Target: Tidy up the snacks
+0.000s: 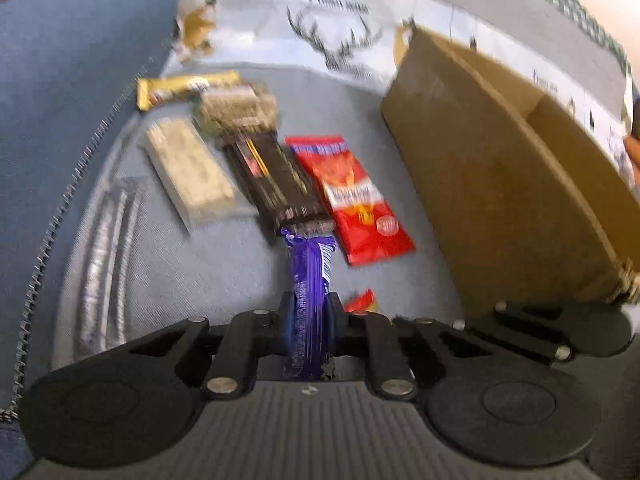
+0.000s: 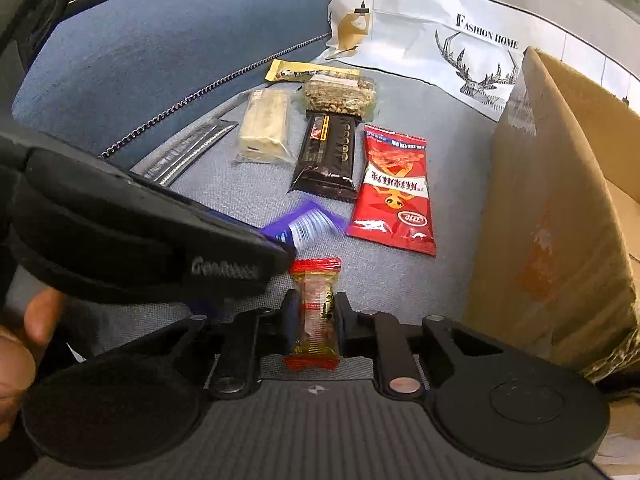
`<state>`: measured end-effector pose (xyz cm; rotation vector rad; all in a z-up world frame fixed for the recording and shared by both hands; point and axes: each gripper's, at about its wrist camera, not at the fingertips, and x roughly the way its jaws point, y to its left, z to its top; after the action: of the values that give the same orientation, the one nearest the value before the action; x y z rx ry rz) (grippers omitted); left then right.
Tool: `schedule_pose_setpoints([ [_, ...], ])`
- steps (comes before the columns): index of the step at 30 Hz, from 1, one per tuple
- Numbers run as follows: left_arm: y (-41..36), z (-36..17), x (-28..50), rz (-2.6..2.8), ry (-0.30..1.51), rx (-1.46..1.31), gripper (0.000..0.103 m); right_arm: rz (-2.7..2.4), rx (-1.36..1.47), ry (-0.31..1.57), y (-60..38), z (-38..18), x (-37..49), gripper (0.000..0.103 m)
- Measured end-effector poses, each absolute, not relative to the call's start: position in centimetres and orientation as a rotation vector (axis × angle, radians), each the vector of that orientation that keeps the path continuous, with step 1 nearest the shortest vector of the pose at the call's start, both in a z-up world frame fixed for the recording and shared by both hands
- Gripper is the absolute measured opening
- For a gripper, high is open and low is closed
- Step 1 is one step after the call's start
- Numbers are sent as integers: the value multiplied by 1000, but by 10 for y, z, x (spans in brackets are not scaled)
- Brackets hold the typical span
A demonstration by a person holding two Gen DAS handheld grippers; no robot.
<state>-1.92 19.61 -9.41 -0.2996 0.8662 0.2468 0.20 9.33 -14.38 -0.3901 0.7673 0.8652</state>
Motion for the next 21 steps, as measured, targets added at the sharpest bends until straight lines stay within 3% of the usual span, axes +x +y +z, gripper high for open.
schedule_pose_setpoints([
  [8,211,-96,-18,352,894,-357,18,859,-384,773,96,-145,3,20],
  [14,201,-102,-14,348,927,-284,33,864,-379,778,95,-146,4,24],
  [21,192,-106,-11,347,930,-219,32,870,-385,764,95,-148,5,23],
])
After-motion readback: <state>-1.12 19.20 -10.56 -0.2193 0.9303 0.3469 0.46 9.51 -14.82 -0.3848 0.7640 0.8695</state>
